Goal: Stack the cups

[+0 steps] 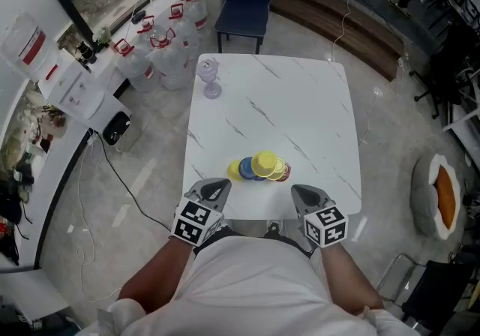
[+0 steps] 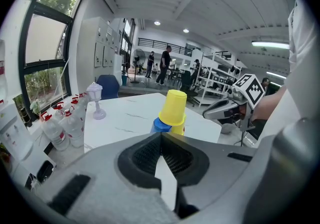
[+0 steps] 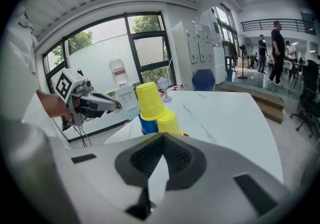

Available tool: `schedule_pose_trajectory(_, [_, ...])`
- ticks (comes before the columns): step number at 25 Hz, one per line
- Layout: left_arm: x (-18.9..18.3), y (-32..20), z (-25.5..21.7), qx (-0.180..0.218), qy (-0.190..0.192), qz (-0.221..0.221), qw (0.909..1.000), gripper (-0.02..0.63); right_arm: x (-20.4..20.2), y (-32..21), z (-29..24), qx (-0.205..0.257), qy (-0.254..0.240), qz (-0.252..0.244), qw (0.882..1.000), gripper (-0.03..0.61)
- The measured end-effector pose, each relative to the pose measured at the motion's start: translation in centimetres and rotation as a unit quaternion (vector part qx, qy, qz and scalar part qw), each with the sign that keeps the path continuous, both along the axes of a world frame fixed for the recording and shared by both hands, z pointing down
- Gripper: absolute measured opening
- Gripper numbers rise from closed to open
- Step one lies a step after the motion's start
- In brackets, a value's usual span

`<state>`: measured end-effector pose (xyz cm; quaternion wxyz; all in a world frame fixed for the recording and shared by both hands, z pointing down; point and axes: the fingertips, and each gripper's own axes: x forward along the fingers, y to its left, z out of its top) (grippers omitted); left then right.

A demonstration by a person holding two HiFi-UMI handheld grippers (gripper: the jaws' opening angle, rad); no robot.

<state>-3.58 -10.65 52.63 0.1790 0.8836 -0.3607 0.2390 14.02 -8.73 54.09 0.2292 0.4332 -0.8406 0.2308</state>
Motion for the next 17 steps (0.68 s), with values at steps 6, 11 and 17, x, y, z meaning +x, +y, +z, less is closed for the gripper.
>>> schedule_pose_trajectory(6, [0.07,-0.28,-0.04,0.001,0.002,-0.001,1.0,0.008,0.43,-0.39,-0.04,0.002,0.003,0.002,1.0,0.005])
schedule_pose_trajectory(11, [0.03,-0.28,0.01,0.0,0.002,-0.003,1.0,0.008,0.38,-0.39,-0.09,0.002,0.005,0.0,1.0,0.005])
schedule_pose_trajectory(17, [0.02,-0.36,0.02,0.0,0.002,-0.002,1.0,0.008,0.29,-0.53,-0.12,0.003,0.006,-0.002,1.0,0.005])
